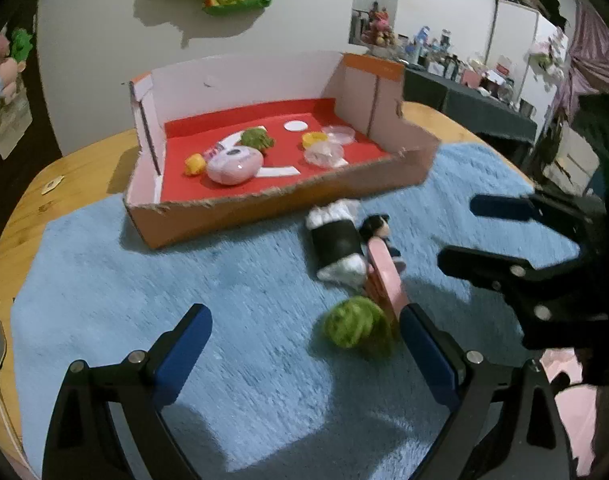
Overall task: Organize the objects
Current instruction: 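Grasp the green fuzzy scrunchie with the left tool while the right tool grasps the boy figurine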
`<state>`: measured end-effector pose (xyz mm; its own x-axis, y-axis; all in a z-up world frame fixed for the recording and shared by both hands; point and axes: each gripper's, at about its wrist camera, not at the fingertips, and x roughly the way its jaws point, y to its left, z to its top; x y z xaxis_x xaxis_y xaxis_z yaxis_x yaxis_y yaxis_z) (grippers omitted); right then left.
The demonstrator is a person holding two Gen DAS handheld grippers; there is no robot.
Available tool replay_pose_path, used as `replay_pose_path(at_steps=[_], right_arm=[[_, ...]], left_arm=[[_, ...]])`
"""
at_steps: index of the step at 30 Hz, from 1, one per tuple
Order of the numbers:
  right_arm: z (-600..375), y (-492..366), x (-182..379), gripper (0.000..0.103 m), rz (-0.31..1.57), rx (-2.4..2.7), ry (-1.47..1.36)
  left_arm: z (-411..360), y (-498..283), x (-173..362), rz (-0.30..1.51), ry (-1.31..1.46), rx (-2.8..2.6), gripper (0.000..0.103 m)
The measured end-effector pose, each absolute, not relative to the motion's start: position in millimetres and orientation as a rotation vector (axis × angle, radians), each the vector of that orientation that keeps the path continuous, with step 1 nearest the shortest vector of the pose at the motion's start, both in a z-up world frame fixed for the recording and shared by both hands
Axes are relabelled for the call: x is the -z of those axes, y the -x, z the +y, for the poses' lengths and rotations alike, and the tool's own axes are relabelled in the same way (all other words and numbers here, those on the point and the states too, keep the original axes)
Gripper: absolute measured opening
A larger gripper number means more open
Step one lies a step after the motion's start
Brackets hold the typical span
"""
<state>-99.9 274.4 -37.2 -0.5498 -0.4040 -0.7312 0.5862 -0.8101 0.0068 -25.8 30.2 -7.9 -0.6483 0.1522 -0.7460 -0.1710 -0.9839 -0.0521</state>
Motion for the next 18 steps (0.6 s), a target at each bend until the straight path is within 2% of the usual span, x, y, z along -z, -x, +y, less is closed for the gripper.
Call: replay_pose_path(at_steps=[4,8,18], right_arm=[[272.1,106.3,46.2,0.074,0.405,2.3,-1.028],[270.4,117.0,53.8,0.074,0.452,2.254,-1.035],[249.2,133.8,66.1,0.074,0.548,2.114,-1.011]], left_arm=[[34.4,23.5,14.1,0.073,1.223,-2.682,0.096],[37.5,25.2,19.1,0.093,1.225,-2.653,0.087],[40.7,28.4,25.5,0.131,1.203,-2.613,0.084]])
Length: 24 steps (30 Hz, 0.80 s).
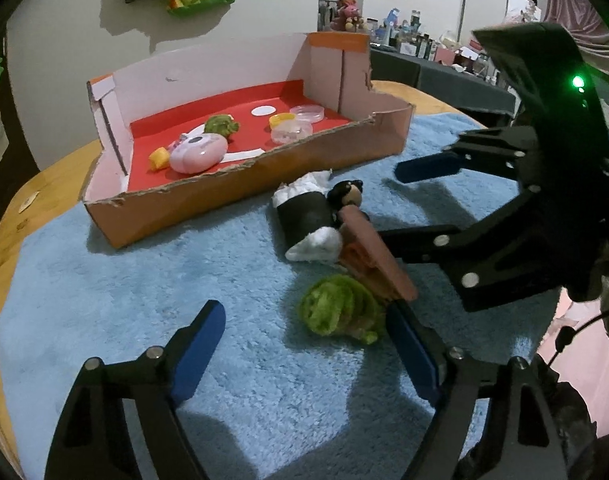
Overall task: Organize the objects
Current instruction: 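Grasp the green fuzzy scrunchie with the left tool while the right tool grasps the boy figurine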
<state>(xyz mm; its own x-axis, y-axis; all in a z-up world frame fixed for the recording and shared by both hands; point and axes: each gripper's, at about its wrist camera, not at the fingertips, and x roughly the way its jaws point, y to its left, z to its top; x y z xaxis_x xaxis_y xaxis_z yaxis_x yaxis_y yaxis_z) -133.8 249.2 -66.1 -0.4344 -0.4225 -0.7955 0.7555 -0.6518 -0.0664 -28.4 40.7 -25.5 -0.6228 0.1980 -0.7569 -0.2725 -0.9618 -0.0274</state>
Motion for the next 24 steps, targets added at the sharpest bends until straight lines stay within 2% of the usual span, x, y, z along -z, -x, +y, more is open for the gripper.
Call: replay_pose_path(at_steps=[7,12,14,15,17,19,24], right_arm=[[232.8,139.8,65.4,0.074,0.589,2.066,-0.975],[225.5,142.2,68.4,0.06,0.591,2.032,-0.975],[223.5,142.7,69.5,0.052,0.576,2.013,-0.981],[223.1,143.4,69.5,0.052,0.567,2.013,-0.985],[223.0,143.9,69.6,0.052,0.559,2.017,-0.991],[223.6,144.4,69.6,0.052,0.547,2.02,-0.997],[229.0,145.1,68.4,0.052,0.497,2.039,-1.016]], left_arm=[[43.2,30.3,28.6,0.161,1.184,-2.597,0.079],[43.5,28.1,27.4,0.154,1.16,-2.582,0.068],[43.2,28.4,26.6,0.143,1.152,-2.579,0.061],[42.7,28.7,26.1,0.136,1.149,-2.578,0.059],[42.2,28.5,25.0,0.117,1.14,-2.568,0.048],[42.6,28.0,23.5,0.102,1.13,-2.561,0.042],[43.7,25.4,20.8,0.098,1.101,-2.566,0.037]])
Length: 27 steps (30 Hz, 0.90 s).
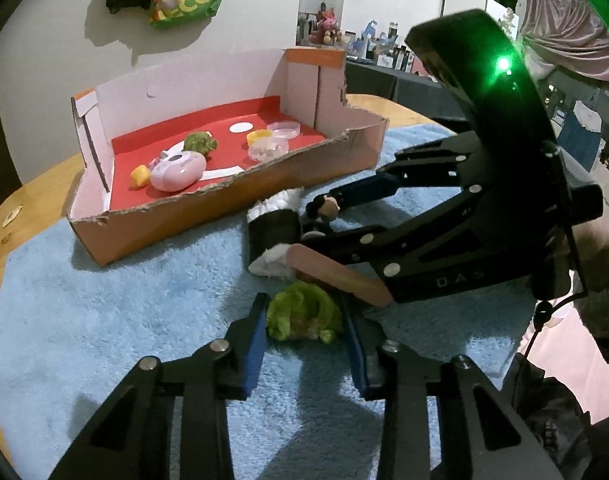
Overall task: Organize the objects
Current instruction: 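Grasp the green fuzzy scrunchie with the left tool while the right tool grasps the boy figurine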
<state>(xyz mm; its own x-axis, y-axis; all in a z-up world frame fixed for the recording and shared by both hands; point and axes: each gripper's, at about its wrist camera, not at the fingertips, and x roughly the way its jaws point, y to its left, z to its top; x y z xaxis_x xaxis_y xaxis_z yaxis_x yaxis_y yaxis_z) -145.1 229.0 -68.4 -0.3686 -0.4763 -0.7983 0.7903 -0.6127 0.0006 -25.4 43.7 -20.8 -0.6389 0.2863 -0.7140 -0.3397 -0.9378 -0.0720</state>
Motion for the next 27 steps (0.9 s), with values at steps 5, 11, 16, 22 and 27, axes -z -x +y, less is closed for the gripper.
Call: replay_pose_path(at_steps=[5,11,16,22,27], right_arm=[[236.9,143.7,64.7,0.052,0.431,2.079,-1.032],[245.1,136.0,56.8,0.052,0.373,2.123,-1.028],[248.1,130.8,54.3,0.052,0.357,2.144,-1.041],[255.8,126.0,49.2,0.052,0.313,2.166,-1.042],[259.3,122.0,41.2,0.052,0.296,2.179,-1.026]], left_arm=[[42.0,25.7,20.4,0.083,1.099,-2.57,0.036],[40.0,24.7,17.6,0.076,1.091,-2.579,0.035],[38.5,24.4,16.3,0.063,1.091,-2.583,0.034],[33.8,22.7,9.0,0.033,1.072,-2.586,0.034],[29.7,22.4,-0.4,0.03,1.044,-2.609,0.034]])
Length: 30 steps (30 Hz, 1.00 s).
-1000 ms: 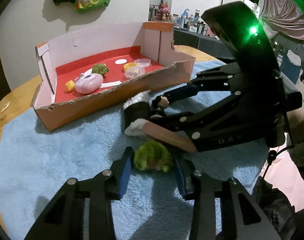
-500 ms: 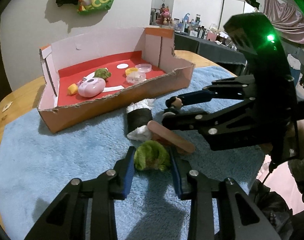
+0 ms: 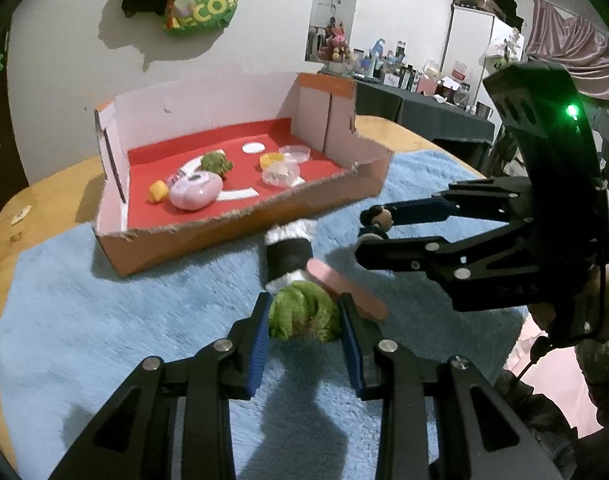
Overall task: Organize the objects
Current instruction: 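Grasp the green fuzzy scrunchie with the left tool while the right tool grasps the boy figurine, then lift the scrunchie and figurine and carry both into the red box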
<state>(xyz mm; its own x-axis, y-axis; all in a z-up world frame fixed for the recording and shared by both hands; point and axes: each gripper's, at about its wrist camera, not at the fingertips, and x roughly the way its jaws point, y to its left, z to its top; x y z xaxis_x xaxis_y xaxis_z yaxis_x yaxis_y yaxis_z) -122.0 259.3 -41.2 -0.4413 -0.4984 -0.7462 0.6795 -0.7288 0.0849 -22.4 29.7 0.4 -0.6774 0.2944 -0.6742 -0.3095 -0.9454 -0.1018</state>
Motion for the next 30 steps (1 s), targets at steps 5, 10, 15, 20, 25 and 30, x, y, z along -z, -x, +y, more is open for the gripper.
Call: replay_pose_path(at_steps=[5,10,15,20,25,30], right_arm=[[260.1,120.5,31.0,0.052,0.284,2.188,-1.001],[259.4,120.3,22.8,0.052,0.266,2.189,-0.983],[258.9,121.0,16.3,0.052,0.243,2.188,-0.971],[259.8,124.4,9.0,0.052,0.207,2.193,-0.96],[259.2,129.7,4.0,0.052,0.187,2.203,-0.958],[257.6,136.6,-1.3,0.052,0.178,2.219,-0.955]], left_arm=[[21.1,25.6,-13.5,0.017,1.009,-2.641,0.034],[11.4,34.0,-19.1,-0.008,1.009,-2.665,0.034],[5.2,45.9,-25.7,-0.032,1.015,-2.677,0.034],[2.2,60.1,-32.5,-0.04,1.017,-2.692,0.034],[3.2,74.2,-35.8,-0.032,1.037,-2.7,0.034],[5.2,88.8,-38.2,-0.023,1.065,-2.713,0.034]])
